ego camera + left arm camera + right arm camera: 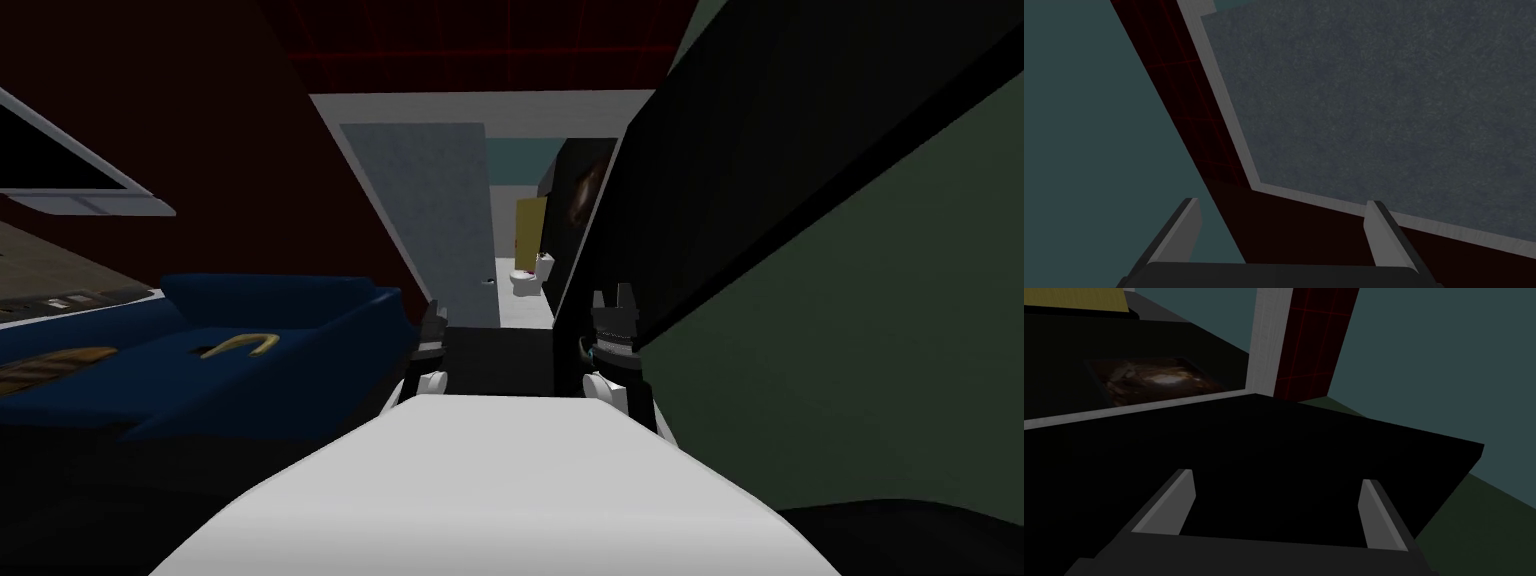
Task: Pull the door open
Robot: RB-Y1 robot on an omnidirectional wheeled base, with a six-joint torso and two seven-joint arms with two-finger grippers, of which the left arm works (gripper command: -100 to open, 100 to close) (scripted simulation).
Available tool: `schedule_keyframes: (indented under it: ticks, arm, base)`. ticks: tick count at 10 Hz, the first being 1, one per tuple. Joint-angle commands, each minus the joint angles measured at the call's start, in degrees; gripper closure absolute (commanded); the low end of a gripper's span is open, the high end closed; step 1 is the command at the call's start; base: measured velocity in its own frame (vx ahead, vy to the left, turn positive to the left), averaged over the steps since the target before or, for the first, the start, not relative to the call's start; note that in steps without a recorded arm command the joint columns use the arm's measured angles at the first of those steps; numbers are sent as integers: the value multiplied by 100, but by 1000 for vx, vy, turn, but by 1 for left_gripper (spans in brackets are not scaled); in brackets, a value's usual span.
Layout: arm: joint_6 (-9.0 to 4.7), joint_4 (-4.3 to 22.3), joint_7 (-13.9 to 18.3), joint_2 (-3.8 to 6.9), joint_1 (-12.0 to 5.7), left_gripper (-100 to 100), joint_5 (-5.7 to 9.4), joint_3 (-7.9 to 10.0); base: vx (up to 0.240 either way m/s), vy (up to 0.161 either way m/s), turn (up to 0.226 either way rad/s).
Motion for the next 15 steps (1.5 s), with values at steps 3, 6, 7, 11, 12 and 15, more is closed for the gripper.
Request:
schedule_keyframes:
  ticks: [3,6,7,11,12,15]
  arm:
    - [-99,523,81,72,-176,-100,36,23]
    - [-176,959,150,127,-321,-100,66,40]
    - [-203,1111,173,144,-371,-100,76,46]
    - [-312,1723,269,209,-574,-100,119,71]
    - [-340,1879,294,224,-626,-100,130,77]
    - [-423,2347,367,266,-781,-100,162,95]
  base:
    - [91,17,-48]
    - [95,21,-46]
    - [93,33,-47]
    - [99,22,-50]
    - [91,24,-54]
    - [96,20,-54]
